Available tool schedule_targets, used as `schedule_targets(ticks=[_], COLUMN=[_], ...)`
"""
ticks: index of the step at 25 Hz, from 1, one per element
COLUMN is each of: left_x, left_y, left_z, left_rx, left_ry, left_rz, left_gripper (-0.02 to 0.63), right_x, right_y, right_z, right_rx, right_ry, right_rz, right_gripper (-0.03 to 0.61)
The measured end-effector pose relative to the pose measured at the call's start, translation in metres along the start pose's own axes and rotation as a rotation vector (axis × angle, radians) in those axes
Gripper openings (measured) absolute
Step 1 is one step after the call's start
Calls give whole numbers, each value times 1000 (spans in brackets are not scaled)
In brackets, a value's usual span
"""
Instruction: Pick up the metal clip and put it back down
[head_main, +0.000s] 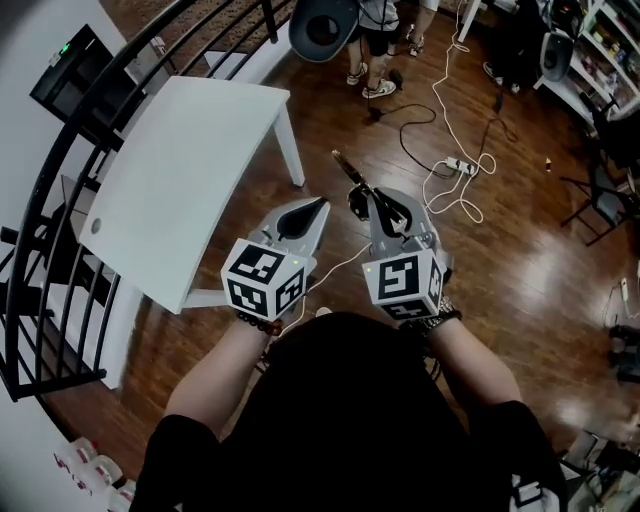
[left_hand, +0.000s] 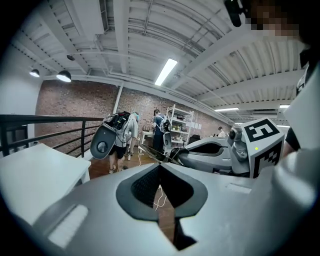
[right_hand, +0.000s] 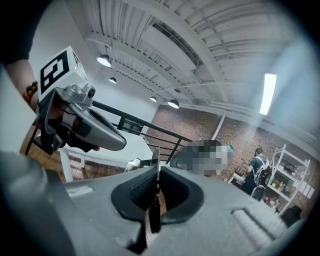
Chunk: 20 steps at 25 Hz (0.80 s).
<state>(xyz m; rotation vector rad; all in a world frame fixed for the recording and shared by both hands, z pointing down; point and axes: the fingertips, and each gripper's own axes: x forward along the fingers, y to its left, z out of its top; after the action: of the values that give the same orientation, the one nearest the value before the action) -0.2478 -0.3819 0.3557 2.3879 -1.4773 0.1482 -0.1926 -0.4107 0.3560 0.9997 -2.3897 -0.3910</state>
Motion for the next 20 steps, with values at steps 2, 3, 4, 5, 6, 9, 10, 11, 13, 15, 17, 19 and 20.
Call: schedule_targets(ticks=[2, 3, 4, 5, 6, 9, 10, 11, 13, 15, 17, 19, 20], left_x=[8, 12, 16, 21, 26, 39, 42, 46, 53, 59, 62, 62, 63], left_y=[-15, -22, -31, -41, -51, -85, -97, -108, -128, -150, -171, -191, -200], left_z=[-1, -2, -4, -6, -8, -12, -13, -13, -16, -21, -30, -39, -42], left_rx=[9, 13, 19, 24, 29, 41, 45, 48, 54, 59, 62, 67, 69], left_ry=[9, 14, 20, 26, 32, 47, 50, 52, 57, 65, 79, 88, 90], left_rz=[-26, -39, -52, -65, -77, -116, -128, -138, -155, -171, -189, -208, -215], left_gripper=[15, 15, 15, 15, 15, 15, 15, 15, 15, 15, 15, 15, 15], right_x=[-12, -18, -25, -32, -40, -66, -75, -85, -103, -122, -143, -163, -172], right_y=[-9, -13, -18, -22, -27, -45, -51, -57, -66, -74, -78, -82, -85], right_z=[-9, -14, -20, -27, -34, -54, -60, -65, -77, -92, -106, -118, -124], right_rx=[12, 17, 23, 29, 35, 57, 63, 68, 77, 90, 103, 109, 111], right_ry=[10, 14, 20, 26, 31, 47, 52, 57, 64, 73, 82, 87, 90], right_rz=[-23, -34, -44, -54, -65, -100, -111, -120, -139, -157, -174, -193, -204], right_gripper=[-6, -5, -5, -5, -6, -5, -5, -5, -5, -5, -5, -5, -5])
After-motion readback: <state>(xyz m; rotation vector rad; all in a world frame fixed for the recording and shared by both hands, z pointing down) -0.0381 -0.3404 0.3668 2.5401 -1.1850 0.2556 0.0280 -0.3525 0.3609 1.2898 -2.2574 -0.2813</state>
